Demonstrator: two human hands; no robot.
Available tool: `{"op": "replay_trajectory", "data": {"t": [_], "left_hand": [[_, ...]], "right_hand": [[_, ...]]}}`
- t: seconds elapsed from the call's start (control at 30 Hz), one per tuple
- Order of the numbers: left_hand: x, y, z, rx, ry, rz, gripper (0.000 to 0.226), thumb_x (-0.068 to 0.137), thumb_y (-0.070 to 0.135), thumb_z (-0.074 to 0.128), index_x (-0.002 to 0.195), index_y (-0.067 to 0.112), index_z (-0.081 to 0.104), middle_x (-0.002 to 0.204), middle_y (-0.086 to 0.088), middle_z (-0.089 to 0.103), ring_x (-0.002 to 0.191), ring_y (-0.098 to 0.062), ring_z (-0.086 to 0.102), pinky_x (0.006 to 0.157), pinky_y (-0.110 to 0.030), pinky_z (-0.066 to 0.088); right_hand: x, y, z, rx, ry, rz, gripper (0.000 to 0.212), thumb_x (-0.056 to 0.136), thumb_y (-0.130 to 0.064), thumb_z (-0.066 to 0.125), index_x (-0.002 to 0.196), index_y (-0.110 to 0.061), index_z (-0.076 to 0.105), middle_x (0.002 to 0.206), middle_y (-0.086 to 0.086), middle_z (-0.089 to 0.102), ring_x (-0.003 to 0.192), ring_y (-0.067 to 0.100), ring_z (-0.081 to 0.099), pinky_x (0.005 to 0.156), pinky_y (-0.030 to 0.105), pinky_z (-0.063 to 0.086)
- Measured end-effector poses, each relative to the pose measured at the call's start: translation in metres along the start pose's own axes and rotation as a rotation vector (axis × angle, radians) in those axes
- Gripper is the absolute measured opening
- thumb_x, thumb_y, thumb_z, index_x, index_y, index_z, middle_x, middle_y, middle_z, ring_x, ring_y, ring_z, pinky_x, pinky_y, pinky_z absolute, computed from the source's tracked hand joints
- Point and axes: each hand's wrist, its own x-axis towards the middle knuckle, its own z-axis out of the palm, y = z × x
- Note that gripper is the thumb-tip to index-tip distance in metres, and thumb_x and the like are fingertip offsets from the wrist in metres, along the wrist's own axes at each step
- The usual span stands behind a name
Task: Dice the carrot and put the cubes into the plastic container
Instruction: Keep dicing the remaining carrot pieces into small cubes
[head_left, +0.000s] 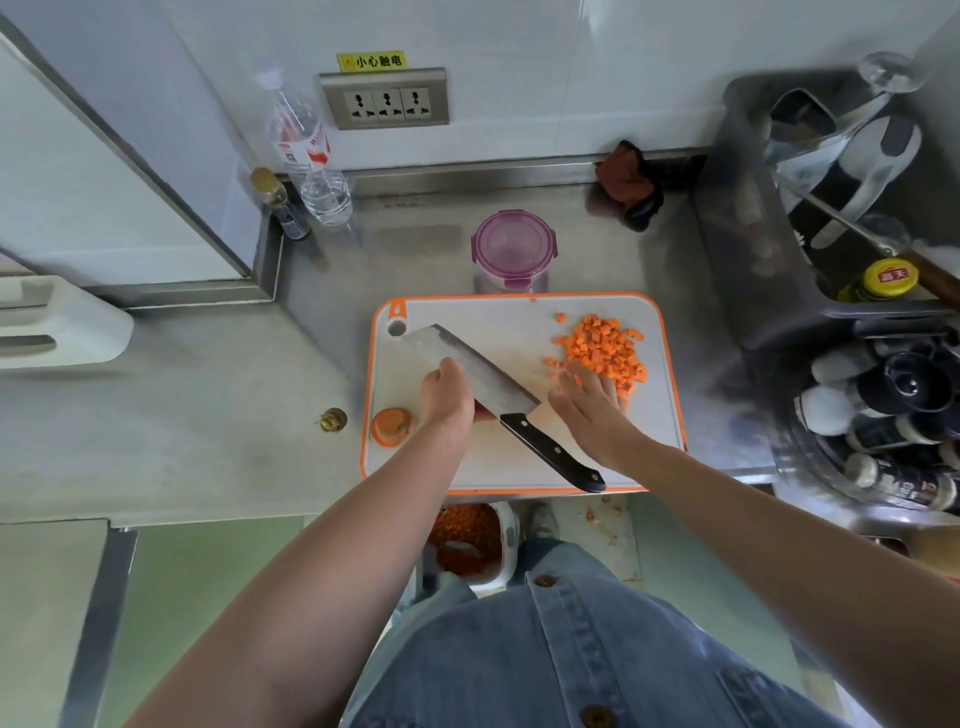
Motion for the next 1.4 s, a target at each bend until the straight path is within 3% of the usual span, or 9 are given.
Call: {"op": "replay_trajectory", "data": {"t": [0.13, 0.23, 0.33, 0.5, 0.67, 0.87, 1.03, 1.27, 1.4], "left_hand": [[0.007, -0.002, 0.003, 0.089, 0.006, 0.004, 0.032, 0.095, 0.033, 0.032, 0.102, 0.015, 0.058, 0.098, -0.012, 0.066, 0.09, -0.031, 0.065, 0.088, -0.048, 0.054], [0.007, -0.002, 0.004, 0.104, -0.002, 0.018, 0.03, 0.097, 0.03, 0.033, 0.086, 0.015, 0.057, 0.096, -0.014, 0.068, 0.087, -0.035, 0.068, 0.087, -0.047, 0.055], [0.004, 0.0, 0.0, 0.065, -0.049, 0.041, 0.033, 0.094, 0.023, 0.031, 0.099, 0.007, 0.059, 0.089, -0.013, 0.072, 0.072, -0.034, 0.072, 0.08, -0.045, 0.059], [0.005, 0.002, -0.026, 0.293, -0.095, 0.245, 0.033, 0.098, 0.031, 0.042, 0.1, 0.006, 0.063, 0.095, -0.014, 0.067, 0.074, -0.03, 0.068, 0.071, -0.045, 0.06], [0.024, -0.016, -0.081, 0.955, 0.198, 0.536, 0.035, 0.087, 0.02, 0.057, 0.122, 0.019, 0.058, 0.121, -0.006, 0.052, 0.111, -0.024, 0.053, 0.089, -0.037, 0.048], [0.032, -0.037, -0.11, 1.335, 0.093, 0.507, 0.064, 0.082, 0.023, 0.069, 0.139, 0.022, 0.04, 0.13, -0.009, 0.036, 0.12, -0.027, 0.04, 0.098, -0.033, 0.042], [0.039, -0.042, -0.111, 1.344, 0.101, 0.583, 0.049, 0.085, 0.016, 0.065, 0.131, 0.019, 0.048, 0.128, -0.009, 0.039, 0.115, -0.027, 0.044, 0.095, -0.032, 0.043], [0.044, -0.039, -0.101, 1.339, 0.048, 0.646, 0.047, 0.082, 0.022, 0.068, 0.125, 0.017, 0.05, 0.122, -0.009, 0.042, 0.11, -0.027, 0.048, 0.091, -0.032, 0.044], [0.044, -0.038, -0.068, 1.28, -0.019, 0.728, 0.049, 0.081, 0.022, 0.069, 0.126, 0.017, 0.052, 0.121, -0.009, 0.044, 0.11, -0.027, 0.048, 0.094, -0.033, 0.045]], "right_hand": [[-0.002, -0.013, -0.007, 0.076, 0.177, -0.185, 0.036, 0.101, -0.03, 0.043, 0.131, -0.018, 0.058, 0.137, 0.001, 0.044, 0.128, 0.019, 0.032, 0.109, 0.042, 0.03], [-0.008, -0.035, -0.009, -0.021, 0.043, -0.208, 0.044, 0.094, -0.045, 0.053, 0.135, -0.032, 0.05, 0.116, 0.001, 0.043, 0.101, 0.018, 0.048, 0.086, 0.034, 0.044], [-0.005, -0.048, 0.0, -0.208, -0.031, -0.185, 0.054, 0.094, -0.033, 0.055, 0.143, -0.033, 0.034, 0.113, 0.008, 0.048, 0.092, 0.026, 0.055, 0.071, 0.034, 0.046], [0.005, -0.057, 0.01, 0.031, 0.053, -0.138, 0.034, 0.095, -0.017, 0.045, 0.128, -0.02, 0.05, 0.085, 0.008, 0.062, 0.063, 0.021, 0.056, 0.054, 0.034, 0.046], [0.013, -0.059, 0.021, 0.031, 0.11, -0.087, 0.016, 0.098, -0.023, 0.044, 0.105, -0.014, 0.054, 0.07, 0.004, 0.057, 0.064, 0.026, 0.057, 0.054, 0.038, 0.046], [0.017, -0.063, 0.038, -0.096, 0.026, -0.069, 0.017, 0.097, -0.015, 0.037, 0.114, -0.013, 0.039, 0.064, 0.008, 0.05, 0.058, 0.029, 0.053, 0.045, 0.029, 0.033], [0.019, -0.062, 0.04, -0.13, 0.018, -0.066, 0.015, 0.098, -0.013, 0.036, 0.113, -0.014, 0.037, 0.064, 0.007, 0.048, 0.057, 0.025, 0.05, 0.045, 0.029, 0.028], [0.019, -0.056, 0.036, -0.075, 0.041, -0.063, 0.016, 0.098, -0.016, 0.036, 0.112, -0.013, 0.042, 0.067, 0.011, 0.055, 0.06, 0.029, 0.055, 0.051, 0.041, 0.043], [0.01, -0.046, 0.026, -0.04, 0.083, -0.028, 0.009, 0.097, -0.016, 0.038, 0.105, -0.014, 0.043, 0.06, 0.006, 0.049, 0.054, 0.024, 0.049, 0.045, 0.03, 0.03]]}}
